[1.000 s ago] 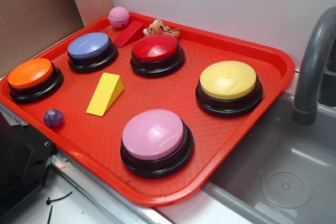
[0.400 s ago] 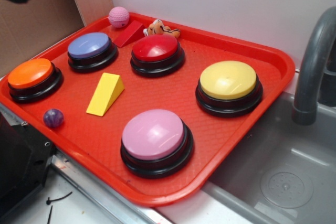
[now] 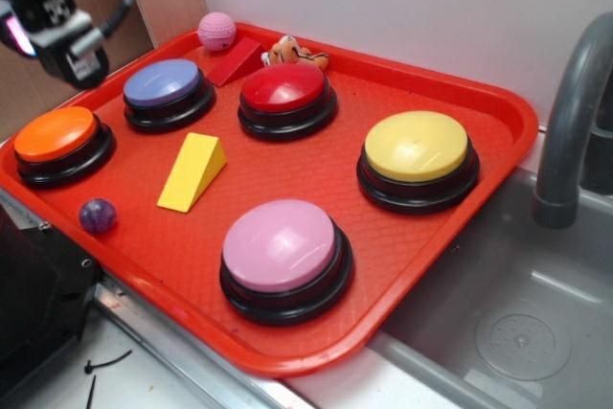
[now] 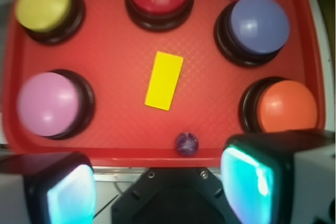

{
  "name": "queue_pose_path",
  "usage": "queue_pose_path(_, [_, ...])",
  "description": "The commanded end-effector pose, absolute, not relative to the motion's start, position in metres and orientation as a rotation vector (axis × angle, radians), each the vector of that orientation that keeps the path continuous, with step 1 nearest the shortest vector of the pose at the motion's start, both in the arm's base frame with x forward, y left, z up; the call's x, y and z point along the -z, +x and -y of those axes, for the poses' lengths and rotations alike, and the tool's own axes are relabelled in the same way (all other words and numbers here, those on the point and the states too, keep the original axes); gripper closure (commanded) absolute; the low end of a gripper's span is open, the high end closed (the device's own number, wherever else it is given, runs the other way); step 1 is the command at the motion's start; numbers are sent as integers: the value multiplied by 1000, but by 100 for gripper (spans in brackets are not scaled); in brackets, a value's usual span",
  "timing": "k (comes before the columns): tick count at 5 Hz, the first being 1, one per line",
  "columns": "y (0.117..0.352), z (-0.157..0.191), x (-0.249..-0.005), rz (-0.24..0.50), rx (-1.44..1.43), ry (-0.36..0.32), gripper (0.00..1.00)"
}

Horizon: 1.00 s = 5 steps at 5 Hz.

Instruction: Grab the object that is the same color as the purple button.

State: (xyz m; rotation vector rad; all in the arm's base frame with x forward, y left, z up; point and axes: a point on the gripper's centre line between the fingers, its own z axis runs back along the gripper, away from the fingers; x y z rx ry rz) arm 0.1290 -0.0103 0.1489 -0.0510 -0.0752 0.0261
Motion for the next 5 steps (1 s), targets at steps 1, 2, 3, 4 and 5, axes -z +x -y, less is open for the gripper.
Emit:
queue_pose_path(1, [130, 4, -104, -25, -33, -58, 0])
queue_pose_path(2, [128, -1, -88, -38, -49, -39, 0])
queue_pose_path(3, [127, -6, -74, -71, -58, -18, 0])
queue_pose_path(4, [126, -8, -61, -100, -74, 23, 0])
queue_pose_path(5, [125, -10, -51, -121, -81, 35, 0])
